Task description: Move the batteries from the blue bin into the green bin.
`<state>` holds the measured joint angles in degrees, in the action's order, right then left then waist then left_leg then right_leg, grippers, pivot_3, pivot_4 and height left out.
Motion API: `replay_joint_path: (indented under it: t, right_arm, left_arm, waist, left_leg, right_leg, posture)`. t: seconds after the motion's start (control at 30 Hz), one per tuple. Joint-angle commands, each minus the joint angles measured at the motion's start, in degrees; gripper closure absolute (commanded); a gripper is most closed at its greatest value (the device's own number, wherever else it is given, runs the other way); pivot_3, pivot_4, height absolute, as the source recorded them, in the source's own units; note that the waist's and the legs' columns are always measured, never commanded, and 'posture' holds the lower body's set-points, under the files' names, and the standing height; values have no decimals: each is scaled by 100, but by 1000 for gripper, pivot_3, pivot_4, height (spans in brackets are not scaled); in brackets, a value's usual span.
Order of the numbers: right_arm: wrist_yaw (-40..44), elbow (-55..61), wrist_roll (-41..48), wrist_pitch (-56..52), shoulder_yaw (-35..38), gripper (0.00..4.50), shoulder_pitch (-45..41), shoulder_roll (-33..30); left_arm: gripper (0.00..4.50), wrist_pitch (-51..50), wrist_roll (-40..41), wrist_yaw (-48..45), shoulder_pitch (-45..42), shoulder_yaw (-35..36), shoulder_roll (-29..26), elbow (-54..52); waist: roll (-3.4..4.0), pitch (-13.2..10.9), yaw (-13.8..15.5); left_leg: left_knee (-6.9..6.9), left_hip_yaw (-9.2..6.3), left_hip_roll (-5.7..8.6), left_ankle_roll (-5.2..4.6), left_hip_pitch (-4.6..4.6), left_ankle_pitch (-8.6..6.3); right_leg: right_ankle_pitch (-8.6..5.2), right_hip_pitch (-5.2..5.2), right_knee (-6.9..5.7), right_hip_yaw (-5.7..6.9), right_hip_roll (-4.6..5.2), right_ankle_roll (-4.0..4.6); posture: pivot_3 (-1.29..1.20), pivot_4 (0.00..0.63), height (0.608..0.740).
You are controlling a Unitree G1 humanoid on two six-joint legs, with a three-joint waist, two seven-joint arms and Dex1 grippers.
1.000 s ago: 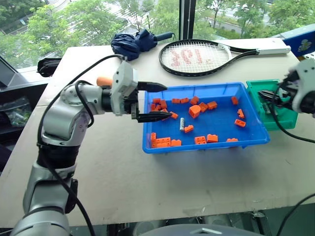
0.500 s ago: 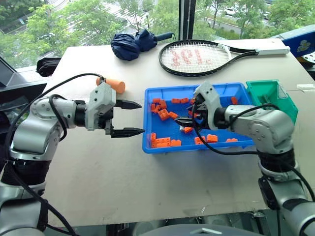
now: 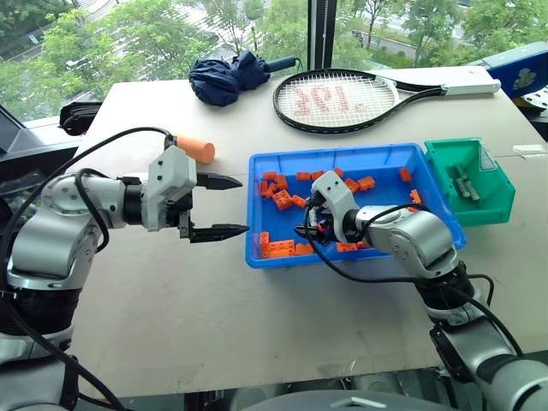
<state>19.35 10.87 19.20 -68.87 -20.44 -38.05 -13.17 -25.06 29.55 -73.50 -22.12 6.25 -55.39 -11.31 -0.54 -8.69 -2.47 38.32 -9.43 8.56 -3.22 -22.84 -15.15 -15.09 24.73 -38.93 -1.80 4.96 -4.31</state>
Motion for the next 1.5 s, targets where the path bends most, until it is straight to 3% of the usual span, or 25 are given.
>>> replay_joint_path:
  t: [0.03,0.17,0.3,0.53,0.6,0.73,0.9,1.07,1.27,1.4,1.5]
  right_arm:
    - [17,-91,-334,135,-356,2395,-85,-193]
    - [75,-70,-547,280,-465,4463,-98,-384]
    - [31,311,-484,221,-133,4463,-195,-289]
    - [80,1802,277,-1073,1595,4463,-599,-29]
    - [216,2162,400,-1085,2025,4463,-556,-361]
    - [832,2527,684,-954,2719,4463,-259,-1634]
    - [1453,1982,443,240,3440,4463,571,-3131]
    - [1582,1244,163,1050,3776,4463,1275,-3751]
    - [1481,670,-56,1656,3951,4463,1756,-3816]
    - [1496,492,-61,1717,4001,2695,1880,-3879]
    - [1475,433,39,1645,4073,1113,1812,-3844]
  left_arm:
    - [0,25,96,31,-99,129,-20,-146]
    - [0,-2,112,22,-117,101,-2,-154]
    - [0,-20,122,19,-104,105,-1,-180]
    - [0,-452,633,319,-576,183,375,-360]
    - [0,-637,813,400,-732,155,464,-430]
    - [0,-1065,1367,683,-1165,197,761,-587]
    - [0,-1339,1719,955,-1744,-12,1272,-511]
    - [0,-1095,1387,853,-2118,-439,1699,-175]
    - [0,-865,1216,717,-2470,-643,2061,184]
    - [0,-806,1149,643,-2495,-655,2104,238]
    - [0,-755,1073,611,-2470,-658,2110,248]
  waist:
    - [0,0,4]
    - [0,1,4]
    - [0,1,5]
    - [-1,1,13]
    - [-1,1,22]
    - [-1,0,69]
    - [-2,0,82]
    - [-2,1,60]
    - [-1,1,55]
    - [-1,1,75]
    - [-1,1,75]
  left_leg:
    - [0,-1,0,0,1,0]
    - [1,-2,0,0,2,0]
    - [1,-3,0,0,2,0]
    - [3,-11,1,0,-7,0]
    - [1,-20,2,0,-4,0]
    - [5,-27,15,0,-7,0]
    - [7,-25,16,-1,-8,0]
    - [7,-10,13,0,-4,1]
    - [7,-6,12,0,-4,1]
    - [8,-6,12,-1,-4,1]
    - [8,-5,12,0,-4,1]
  right_leg:
    - [0,0,1,1,0,0]
    - [0,0,1,3,0,0]
    - [0,-1,1,3,0,0]
    - [0,-1,1,9,1,0]
    - [0,-2,3,17,2,0]
    - [0,-5,4,22,14,0]
    - [0,-12,3,20,17,-1]
    - [0,-12,-1,8,15,-1]
    - [0,-10,0,2,14,-1]
    - [0,-11,0,3,15,-1]
    - [0,-11,0,2,14,-1]
  posture:
    - [0,150,740]
    - [0,150,740]
    - [0,150,740]
    - [0,150,740]
    - [0,150,740]
    - [0,150,740]
    - [0,150,740]
    - [0,150,740]
    - [0,150,740]
    - [0,150,740]
    - [0,150,740]
